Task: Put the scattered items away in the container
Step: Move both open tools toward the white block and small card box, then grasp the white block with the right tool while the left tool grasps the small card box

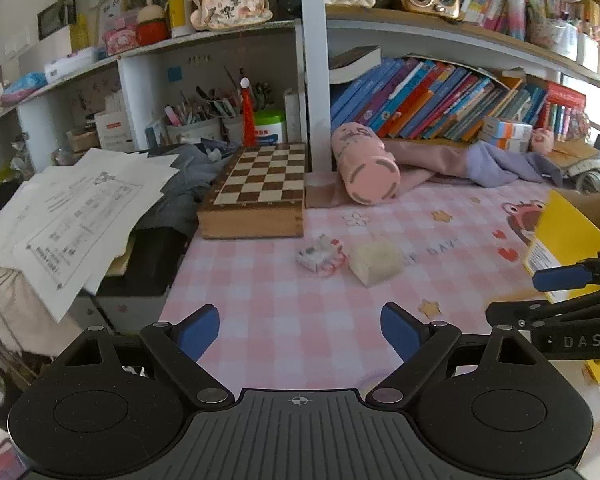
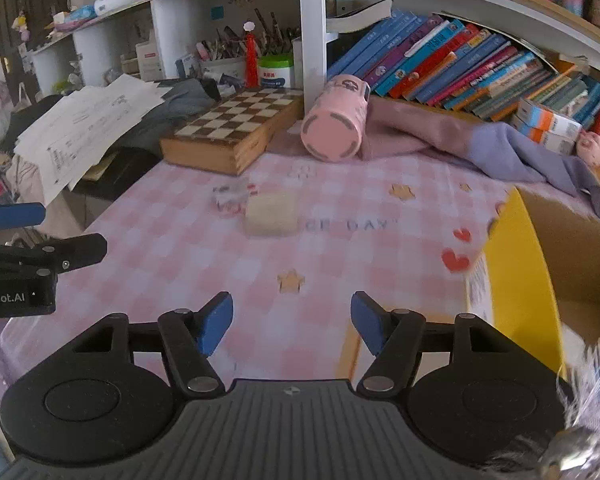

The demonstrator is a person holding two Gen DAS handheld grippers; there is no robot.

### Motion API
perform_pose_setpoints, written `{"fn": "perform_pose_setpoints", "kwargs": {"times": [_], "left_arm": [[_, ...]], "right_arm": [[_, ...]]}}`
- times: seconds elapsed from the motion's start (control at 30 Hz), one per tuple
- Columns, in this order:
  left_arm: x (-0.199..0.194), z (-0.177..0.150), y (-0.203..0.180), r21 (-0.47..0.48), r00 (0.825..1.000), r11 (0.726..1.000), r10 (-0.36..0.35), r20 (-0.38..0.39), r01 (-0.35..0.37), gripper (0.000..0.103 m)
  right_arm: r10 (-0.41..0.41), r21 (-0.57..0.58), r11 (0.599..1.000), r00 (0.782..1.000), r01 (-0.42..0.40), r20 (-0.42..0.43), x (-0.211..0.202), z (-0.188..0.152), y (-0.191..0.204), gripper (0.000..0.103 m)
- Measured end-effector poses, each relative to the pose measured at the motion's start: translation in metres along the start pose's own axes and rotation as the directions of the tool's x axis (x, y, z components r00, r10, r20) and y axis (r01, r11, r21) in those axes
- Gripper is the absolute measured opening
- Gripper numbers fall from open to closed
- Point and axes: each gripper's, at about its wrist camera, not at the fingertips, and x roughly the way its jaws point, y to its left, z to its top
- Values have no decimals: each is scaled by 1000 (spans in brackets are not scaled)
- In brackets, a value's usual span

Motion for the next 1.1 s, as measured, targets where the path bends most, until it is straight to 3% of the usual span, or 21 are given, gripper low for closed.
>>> {"fn": "perform_pose_setpoints", "kwargs": {"times": [0.23,0.3,0.77,0.83,0.87,1.1], "left_arm": [[53,25,10,26,999,999,-17,-37,18,90],[69,29,12,30,998,999,-15,-57,17,87],[132,40,30,4,991,999,-33,-131,34,85],[138,41,31,1,989,999,-45,-138,45,81],[141,42,30,3,989,999,-51,-142,52,79],[170,46,16,42,981,993,-104,-163,112,70]], "right_arm": [[24,-46,999,999,-26,-37,59,38,11,63],[27,-61,998,998,-31,-57,77,45,16,58],[31,-100,994,987,-47,-158,172,70,14,62],[45,-87,994,984,-61,-171,178,70,12,59],[49,-84,994,986,-64,-161,177,70,11,50],[-110,51,992,990,115,-90,150,81,-32,43]]}}
